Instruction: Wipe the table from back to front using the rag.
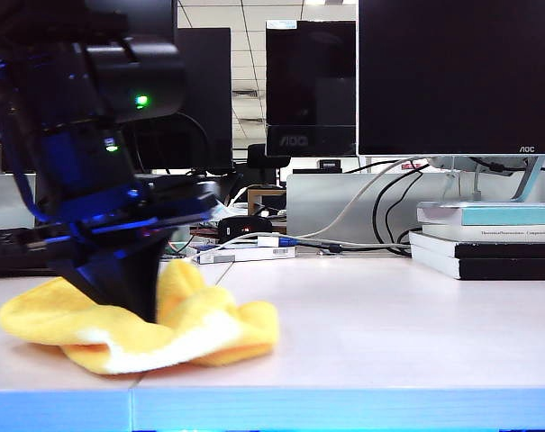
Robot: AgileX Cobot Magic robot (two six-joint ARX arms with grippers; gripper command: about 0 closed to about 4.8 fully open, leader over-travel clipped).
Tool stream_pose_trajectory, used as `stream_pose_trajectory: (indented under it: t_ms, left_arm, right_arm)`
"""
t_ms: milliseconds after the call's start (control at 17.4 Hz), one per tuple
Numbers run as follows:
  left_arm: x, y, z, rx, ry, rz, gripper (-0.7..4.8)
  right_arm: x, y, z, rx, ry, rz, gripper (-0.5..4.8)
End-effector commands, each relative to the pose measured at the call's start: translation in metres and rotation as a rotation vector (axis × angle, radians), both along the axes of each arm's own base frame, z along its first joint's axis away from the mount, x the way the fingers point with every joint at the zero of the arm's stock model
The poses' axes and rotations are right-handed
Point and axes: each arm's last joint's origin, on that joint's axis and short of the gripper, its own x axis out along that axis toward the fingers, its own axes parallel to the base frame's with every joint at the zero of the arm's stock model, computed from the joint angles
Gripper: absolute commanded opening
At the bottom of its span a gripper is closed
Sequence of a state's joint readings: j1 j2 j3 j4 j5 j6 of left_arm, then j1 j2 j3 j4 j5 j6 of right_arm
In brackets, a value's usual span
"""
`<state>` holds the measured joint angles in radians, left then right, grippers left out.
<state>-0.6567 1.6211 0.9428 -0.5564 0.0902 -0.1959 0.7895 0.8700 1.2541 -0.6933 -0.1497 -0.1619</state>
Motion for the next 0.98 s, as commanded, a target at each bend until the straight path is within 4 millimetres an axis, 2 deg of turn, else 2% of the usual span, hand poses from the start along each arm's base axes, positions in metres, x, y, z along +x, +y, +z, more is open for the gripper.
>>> stream_pose_trajectory:
  t_ms: [57, 287, 459, 975]
  left_arm:
    - [-0.024, -0.015, -0.008, 0.039, 0.088, -0.102, -0.06]
    - [-0.035, -0.03, -0.007, 0.025, 0.069, -0.108, -0.06]
    - [-0.031, -0.029, -0.007, 0.06, 0.008, -0.06, -0.06]
    - [-0.017, -0.031, -0.011, 0.001, -0.041, 0.006, -0.06]
  right_arm:
    - [-0.001, -0.001, 0.003, 0.019, -0.014, -0.005, -0.05]
    - [-0.001, -0.001, 0.003, 0.029, 0.002, -0.01, -0.05]
    - [-0.001, -0.001, 0.002, 0.029, 0.018, -0.012, -0.05]
    - [-0.002, -0.002, 0.0, 0.022, 0.054, -0.02, -0.05]
